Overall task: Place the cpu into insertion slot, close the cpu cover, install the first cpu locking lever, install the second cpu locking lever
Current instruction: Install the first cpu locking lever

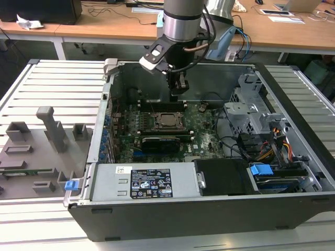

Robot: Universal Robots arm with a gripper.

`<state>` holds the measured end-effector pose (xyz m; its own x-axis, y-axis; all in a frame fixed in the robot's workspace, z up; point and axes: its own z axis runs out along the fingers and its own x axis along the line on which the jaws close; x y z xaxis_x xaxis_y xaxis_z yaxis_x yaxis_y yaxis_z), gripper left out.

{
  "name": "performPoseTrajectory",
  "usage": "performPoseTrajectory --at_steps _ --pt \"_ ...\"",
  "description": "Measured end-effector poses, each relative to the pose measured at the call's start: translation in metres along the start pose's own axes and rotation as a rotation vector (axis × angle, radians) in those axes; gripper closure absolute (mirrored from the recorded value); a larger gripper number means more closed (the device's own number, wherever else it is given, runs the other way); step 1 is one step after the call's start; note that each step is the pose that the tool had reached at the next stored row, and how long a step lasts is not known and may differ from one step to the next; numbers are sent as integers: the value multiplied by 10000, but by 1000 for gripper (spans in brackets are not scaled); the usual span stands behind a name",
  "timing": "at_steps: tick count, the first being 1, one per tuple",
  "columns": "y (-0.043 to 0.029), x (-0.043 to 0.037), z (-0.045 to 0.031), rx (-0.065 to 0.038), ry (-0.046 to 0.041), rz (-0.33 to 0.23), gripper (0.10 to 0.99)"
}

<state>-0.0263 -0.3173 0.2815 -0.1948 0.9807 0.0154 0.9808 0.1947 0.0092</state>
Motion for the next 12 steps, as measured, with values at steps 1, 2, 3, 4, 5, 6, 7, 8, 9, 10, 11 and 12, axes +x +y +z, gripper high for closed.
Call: performPoseTrajectory --at_steps 1,2,3,4,5,6,7,8,9,10,11,12 --pt "0 0 0 2 1 -132 984" --pt "0 0 0 5 2 -275 984" --pt "0 0 0 6 4 -388 984" --pt "0 0 0 8 5 -539 984" --pt "0 0 0 10 6 -683 984" --pt "0 0 0 12 7 -759 984" --pt "0 0 0 14 8 -898 984" --pt "0 0 0 16 10 -1026 984" --pt "0 0 0 17 10 -1093 984" --pt "0 0 0 18 11 -1171 984" --pt "0 0 0 20 11 -1268 984" --pt "0 0 0 21 12 -1339 984"
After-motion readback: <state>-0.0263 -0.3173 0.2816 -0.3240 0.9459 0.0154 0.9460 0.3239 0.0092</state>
